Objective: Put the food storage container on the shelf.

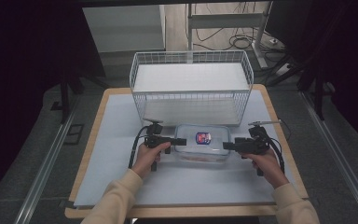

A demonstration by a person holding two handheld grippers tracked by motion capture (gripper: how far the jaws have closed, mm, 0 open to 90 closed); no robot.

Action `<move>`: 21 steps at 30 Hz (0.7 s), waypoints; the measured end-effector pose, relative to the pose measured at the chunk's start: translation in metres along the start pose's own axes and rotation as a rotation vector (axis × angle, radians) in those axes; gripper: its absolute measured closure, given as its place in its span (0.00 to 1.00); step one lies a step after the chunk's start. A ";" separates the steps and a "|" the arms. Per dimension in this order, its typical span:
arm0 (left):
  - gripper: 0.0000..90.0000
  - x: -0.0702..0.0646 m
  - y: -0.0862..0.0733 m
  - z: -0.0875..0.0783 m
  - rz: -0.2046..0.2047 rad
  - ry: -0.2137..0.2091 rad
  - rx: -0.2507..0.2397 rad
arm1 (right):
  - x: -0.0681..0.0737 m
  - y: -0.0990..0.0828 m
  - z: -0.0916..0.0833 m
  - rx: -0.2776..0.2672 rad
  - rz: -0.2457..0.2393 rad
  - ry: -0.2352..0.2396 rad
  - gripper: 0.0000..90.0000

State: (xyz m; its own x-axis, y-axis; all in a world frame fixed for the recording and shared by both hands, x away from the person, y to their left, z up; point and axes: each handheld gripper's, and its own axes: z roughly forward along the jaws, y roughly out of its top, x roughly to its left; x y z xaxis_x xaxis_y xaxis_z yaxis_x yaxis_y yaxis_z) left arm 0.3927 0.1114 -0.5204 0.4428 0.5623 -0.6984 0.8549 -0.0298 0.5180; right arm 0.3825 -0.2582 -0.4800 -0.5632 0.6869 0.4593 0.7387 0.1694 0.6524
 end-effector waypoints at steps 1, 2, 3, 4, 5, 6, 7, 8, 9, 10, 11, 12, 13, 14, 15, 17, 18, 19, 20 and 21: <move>0.32 0.000 0.000 0.000 0.000 0.000 -0.001 | -0.002 0.001 0.002 0.006 0.012 0.006 0.21; 0.32 0.000 0.000 0.000 0.000 -0.001 -0.003 | -0.004 0.001 0.005 0.011 0.027 0.016 0.21; 0.32 0.000 0.000 0.000 0.000 0.000 -0.004 | -0.006 0.001 0.007 0.018 0.046 0.030 0.21; 0.32 0.000 -0.001 0.000 0.001 0.000 -0.004 | -0.008 0.001 0.009 0.021 0.053 0.034 0.21; 0.32 0.000 -0.001 0.000 0.001 0.000 -0.004 | -0.010 0.002 0.011 0.026 0.066 0.036 0.22; 0.32 0.000 -0.001 0.000 0.001 0.000 -0.005 | -0.011 0.002 0.013 0.029 0.073 0.040 0.23; 0.32 0.000 -0.001 0.000 0.002 0.000 -0.005 | -0.012 0.002 0.015 0.032 0.082 0.050 0.25; 0.32 0.000 -0.001 0.000 0.002 -0.001 -0.004 | -0.013 0.002 0.016 0.035 0.090 0.060 0.26; 0.32 0.000 -0.001 0.000 0.002 -0.001 -0.005 | -0.014 0.002 0.018 0.038 0.095 0.061 0.27; 0.32 0.000 -0.001 0.000 0.003 -0.001 -0.005 | -0.015 0.002 0.020 0.043 0.111 0.077 0.28; 0.32 0.000 -0.001 0.000 0.003 -0.001 -0.005 | -0.015 0.002 0.020 0.043 0.111 0.077 0.28; 0.32 0.000 -0.001 0.000 0.002 0.001 -0.005 | -0.018 0.002 0.022 0.043 0.134 0.093 0.29; 0.32 0.000 -0.001 0.000 0.003 0.000 -0.005 | -0.018 0.002 0.022 0.043 0.134 0.093 0.29; 0.32 0.000 -0.001 0.000 0.003 0.000 -0.005 | -0.021 0.002 0.022 0.033 0.150 0.105 0.32; 0.32 0.000 -0.001 0.000 0.003 0.000 -0.005 | -0.021 0.002 0.022 0.033 0.150 0.105 0.32; 0.33 0.001 -0.001 -0.001 0.004 -0.002 -0.007 | -0.023 0.002 0.020 0.031 0.164 0.118 0.35; 0.33 0.001 -0.002 -0.001 0.002 -0.004 -0.012 | -0.024 0.002 0.020 0.028 0.166 0.125 0.36; 0.34 0.000 -0.002 -0.002 0.002 -0.003 -0.015 | -0.025 0.002 0.019 0.025 0.169 0.130 0.37; 0.34 0.000 -0.003 -0.002 0.004 0.000 -0.021 | -0.025 0.001 0.019 0.023 0.172 0.131 0.38; 0.35 -0.002 -0.004 -0.003 0.008 0.002 -0.029 | -0.026 0.001 0.017 0.023 0.175 0.137 0.40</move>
State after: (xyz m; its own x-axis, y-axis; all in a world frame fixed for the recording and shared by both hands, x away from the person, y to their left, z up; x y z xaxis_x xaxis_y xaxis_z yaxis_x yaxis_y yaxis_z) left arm 0.3873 0.1133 -0.5195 0.4490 0.5636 -0.6934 0.8431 -0.0100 0.5377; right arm 0.4042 -0.2634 -0.5013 -0.4692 0.6052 0.6431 0.8373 0.0733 0.5418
